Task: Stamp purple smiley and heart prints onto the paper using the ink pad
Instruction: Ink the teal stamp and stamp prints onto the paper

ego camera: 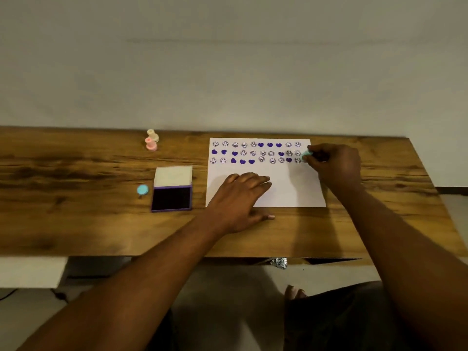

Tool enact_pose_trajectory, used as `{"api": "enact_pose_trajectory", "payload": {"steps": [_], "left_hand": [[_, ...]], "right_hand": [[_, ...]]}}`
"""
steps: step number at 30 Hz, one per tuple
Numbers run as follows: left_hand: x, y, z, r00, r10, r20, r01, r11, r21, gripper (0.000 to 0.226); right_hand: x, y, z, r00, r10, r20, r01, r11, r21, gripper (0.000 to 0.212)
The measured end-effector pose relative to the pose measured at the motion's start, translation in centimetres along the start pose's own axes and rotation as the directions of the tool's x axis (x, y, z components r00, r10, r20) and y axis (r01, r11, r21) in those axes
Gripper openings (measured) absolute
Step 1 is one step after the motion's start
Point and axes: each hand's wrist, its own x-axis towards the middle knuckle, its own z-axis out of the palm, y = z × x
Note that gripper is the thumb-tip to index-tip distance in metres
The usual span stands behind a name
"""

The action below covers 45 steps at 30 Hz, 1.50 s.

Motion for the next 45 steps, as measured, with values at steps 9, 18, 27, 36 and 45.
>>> {"api": "enact_pose_trajectory", "payload": {"steps": [9, 18, 27, 36, 45], "left_hand": [[1.2, 0.2, 1.6, 1.000, -0.003, 0.018, 0.004, 0.999, -0.054, 0.078], [1.1, 0.1, 1.5, 0.998, -0.020, 0.056, 0.023, 0.998, -0.066, 0.080], [1.2, 0.1, 1.3, 0.997, -0.033, 0.070, 0.038, 0.996, -0.078, 0.079], [1.0, 0.2, 1.4, 0.996, -0.030, 0.079, 0.037, 0.996, -0.081, 0.079], [1.0, 0.3, 1.2, 0.994, -0.031, 0.107, 0.041, 0.994, -0.097, 0.082]], "right_hand": [[0.6, 2.4, -0.1, 1.000, 0.005, -0.018, -0.004, 1.000, 0.014, 0.033], [1.2, 2.6, 0.7, 0.999, -0.020, -0.027, 0.021, 0.998, 0.056, 0.030], [1.4, 2.3, 1.0, 0.998, -0.063, 0.000, 0.062, 0.992, -0.106, 0.030], [1.5, 1.7, 1.3, 0.999, -0.038, -0.009, 0.035, 0.973, -0.228, 0.032], [0.9, 2.8, 0.3, 0.953, 0.291, -0.091, -0.245, 0.909, 0.336, 0.032]]}}
